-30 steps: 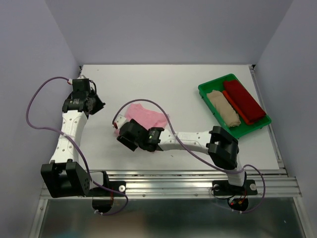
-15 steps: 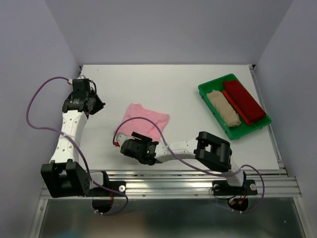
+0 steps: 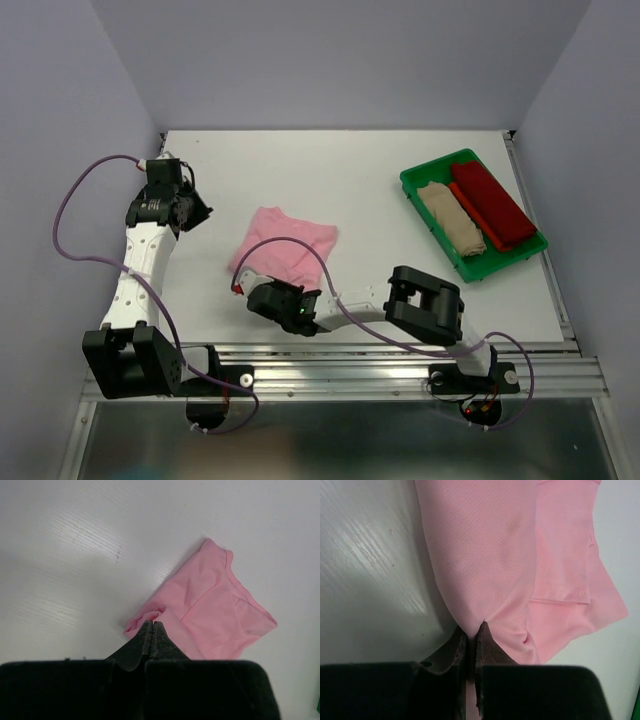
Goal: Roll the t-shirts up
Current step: Roll the T-shirt to the center of the board.
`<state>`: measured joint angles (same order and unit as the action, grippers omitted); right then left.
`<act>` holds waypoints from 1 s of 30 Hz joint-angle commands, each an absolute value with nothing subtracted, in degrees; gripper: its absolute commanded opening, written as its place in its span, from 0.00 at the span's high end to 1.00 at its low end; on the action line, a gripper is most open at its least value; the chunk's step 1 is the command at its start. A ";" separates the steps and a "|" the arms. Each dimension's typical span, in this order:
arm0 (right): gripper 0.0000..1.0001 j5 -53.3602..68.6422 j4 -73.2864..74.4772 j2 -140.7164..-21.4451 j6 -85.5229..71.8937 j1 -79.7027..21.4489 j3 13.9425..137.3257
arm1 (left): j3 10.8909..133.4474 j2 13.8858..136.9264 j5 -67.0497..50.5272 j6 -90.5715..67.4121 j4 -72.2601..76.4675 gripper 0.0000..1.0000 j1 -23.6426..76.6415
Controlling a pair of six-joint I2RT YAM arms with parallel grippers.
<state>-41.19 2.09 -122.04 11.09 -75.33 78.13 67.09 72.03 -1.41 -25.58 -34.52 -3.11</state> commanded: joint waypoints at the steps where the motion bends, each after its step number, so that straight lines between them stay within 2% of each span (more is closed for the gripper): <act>1: 0.99 -34.29 -0.18 -118.76 7.48 -73.23 77.87 | 66.27 69.79 -1.41 -24.96 -34.01 1.00 -3.52; 6: 0.99 -20.24 10.88 -116.98 2.56 -69.79 82.78 | 65.74 69.43 -1.67 -24.43 -33.75 1.00 -3.52; 15: 0.99 9.73 19.76 -116.54 -7.82 -61.53 90.69 | 64.95 69.52 -2.28 -23.99 -33.57 1.00 -3.43; 23: 0.99 33.10 21.18 -120.49 -16.16 -55.20 94.74 | 64.51 69.35 -2.46 -23.47 -33.49 1.00 -3.51; 30: 0.99 45.94 20.83 -125.50 -21.70 -51.42 97.82 | 62.67 69.70 -3.86 -23.03 -32.87 1.00 -3.52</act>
